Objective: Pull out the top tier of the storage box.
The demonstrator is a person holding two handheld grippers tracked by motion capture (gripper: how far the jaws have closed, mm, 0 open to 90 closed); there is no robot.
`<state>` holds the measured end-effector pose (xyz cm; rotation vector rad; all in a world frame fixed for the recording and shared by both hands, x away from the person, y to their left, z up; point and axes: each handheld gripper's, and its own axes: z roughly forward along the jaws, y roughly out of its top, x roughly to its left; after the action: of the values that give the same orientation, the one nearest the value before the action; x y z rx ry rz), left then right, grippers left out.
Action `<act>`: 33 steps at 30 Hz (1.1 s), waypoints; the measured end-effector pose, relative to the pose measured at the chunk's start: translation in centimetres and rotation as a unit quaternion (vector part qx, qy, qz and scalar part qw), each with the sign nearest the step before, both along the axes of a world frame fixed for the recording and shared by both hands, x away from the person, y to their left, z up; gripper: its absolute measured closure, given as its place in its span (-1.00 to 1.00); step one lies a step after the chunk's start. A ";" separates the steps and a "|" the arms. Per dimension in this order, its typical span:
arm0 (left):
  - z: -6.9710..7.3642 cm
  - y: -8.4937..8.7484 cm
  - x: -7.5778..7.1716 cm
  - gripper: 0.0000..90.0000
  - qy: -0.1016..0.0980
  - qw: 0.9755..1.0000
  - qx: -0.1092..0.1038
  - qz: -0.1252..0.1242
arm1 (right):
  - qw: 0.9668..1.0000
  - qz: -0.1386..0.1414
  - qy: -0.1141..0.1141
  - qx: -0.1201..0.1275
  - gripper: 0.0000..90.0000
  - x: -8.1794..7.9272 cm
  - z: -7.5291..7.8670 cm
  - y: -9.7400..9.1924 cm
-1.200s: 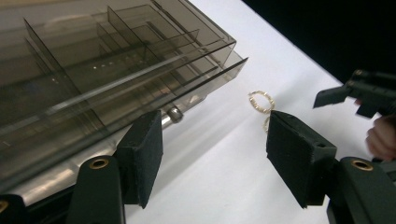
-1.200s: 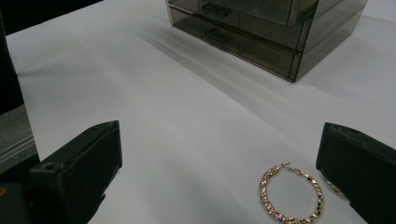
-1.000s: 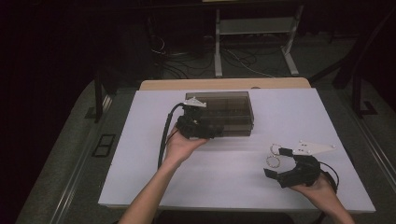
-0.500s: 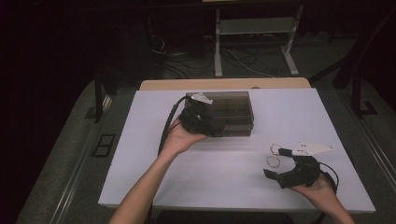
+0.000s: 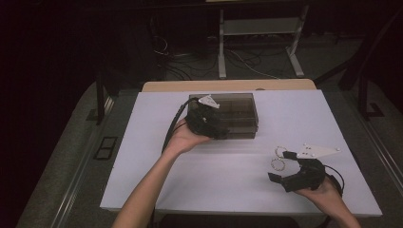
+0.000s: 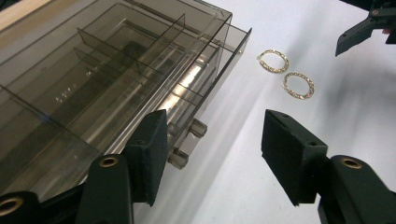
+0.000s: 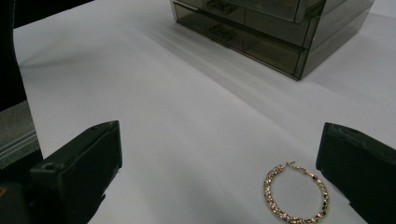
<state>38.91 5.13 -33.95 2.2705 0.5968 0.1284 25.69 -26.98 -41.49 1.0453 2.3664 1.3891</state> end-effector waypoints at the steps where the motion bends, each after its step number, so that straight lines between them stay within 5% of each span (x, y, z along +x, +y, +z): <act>1: -0.1 -0.1 0.0 -0.10 -0.007 1.000 0.002 0.000 | 1.000 0.000 0.000 0.000 -1.00 0.0 0.0 0.0; 10: -0.9 0.3 1.1 0.09 -0.027 0.999 -0.006 -0.021 | 1.000 0.003 0.002 -0.003 -1.00 0.1 -0.1 0.1; 25: -2.1 0.8 2.5 0.42 -0.023 0.998 -0.033 -0.039 | 1.000 0.006 0.005 -0.006 -1.00 0.1 -0.2 0.2; 33: -2.5 0.7 2.8 0.52 -0.023 0.998 -0.028 -0.050 | 1.000 0.008 0.005 -0.007 -1.00 0.1 -0.2 0.2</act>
<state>41.68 5.79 -36.41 2.2315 0.4567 0.1126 25.79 -26.76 -41.69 1.0354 2.3939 1.3723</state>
